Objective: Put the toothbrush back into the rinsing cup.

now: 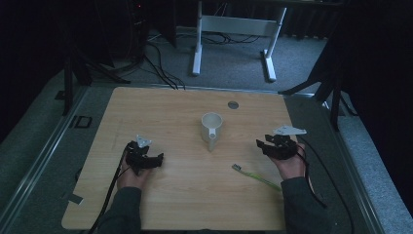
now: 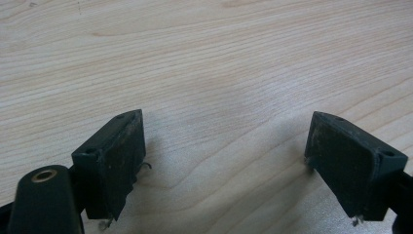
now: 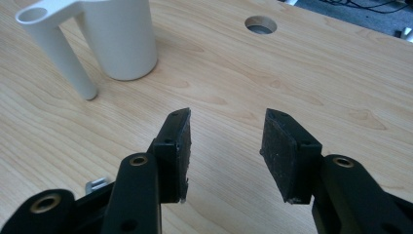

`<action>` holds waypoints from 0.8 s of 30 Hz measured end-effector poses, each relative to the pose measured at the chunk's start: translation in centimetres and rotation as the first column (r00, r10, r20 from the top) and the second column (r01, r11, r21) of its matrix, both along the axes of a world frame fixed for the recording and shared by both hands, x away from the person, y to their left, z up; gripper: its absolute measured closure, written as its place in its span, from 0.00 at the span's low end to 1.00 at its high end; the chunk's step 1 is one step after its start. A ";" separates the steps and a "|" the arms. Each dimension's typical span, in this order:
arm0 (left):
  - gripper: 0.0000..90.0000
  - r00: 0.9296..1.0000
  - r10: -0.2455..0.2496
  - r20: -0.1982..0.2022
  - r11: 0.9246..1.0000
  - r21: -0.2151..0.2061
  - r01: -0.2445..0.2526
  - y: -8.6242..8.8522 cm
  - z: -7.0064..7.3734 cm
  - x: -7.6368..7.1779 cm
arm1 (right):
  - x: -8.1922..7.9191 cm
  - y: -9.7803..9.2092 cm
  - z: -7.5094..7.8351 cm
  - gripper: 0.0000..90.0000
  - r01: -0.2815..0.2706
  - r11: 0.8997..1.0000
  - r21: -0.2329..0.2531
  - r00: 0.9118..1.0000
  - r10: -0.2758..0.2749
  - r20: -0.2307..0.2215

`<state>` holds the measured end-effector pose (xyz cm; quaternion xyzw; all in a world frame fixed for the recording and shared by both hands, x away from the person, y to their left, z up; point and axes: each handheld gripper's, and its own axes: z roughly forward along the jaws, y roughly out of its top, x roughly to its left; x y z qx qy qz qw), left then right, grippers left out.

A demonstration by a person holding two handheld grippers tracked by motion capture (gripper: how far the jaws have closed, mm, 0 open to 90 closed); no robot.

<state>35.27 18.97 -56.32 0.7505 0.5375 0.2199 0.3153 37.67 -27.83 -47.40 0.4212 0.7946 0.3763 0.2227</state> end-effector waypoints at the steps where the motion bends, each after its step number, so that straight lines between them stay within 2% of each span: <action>1: 0.17 1.000 0.000 0.000 1.000 0.001 0.000 0.0 0.0 0.0 | 0.0 0.0 0.1 0.59 -0.002 1.000 0.001 1.000 0.002 0.001; 9: 0.17 1.000 0.000 0.000 1.000 0.000 0.000 0.0 0.0 0.0 | -0.4 -0.1 1.1 0.60 -0.026 1.000 -0.001 1.000 0.026 -0.001; 24: 0.17 1.000 0.000 0.000 1.000 0.000 0.000 0.0 0.0 0.0 | -0.8 -0.7 1.7 0.62 -0.061 0.998 -0.021 0.998 0.060 -0.034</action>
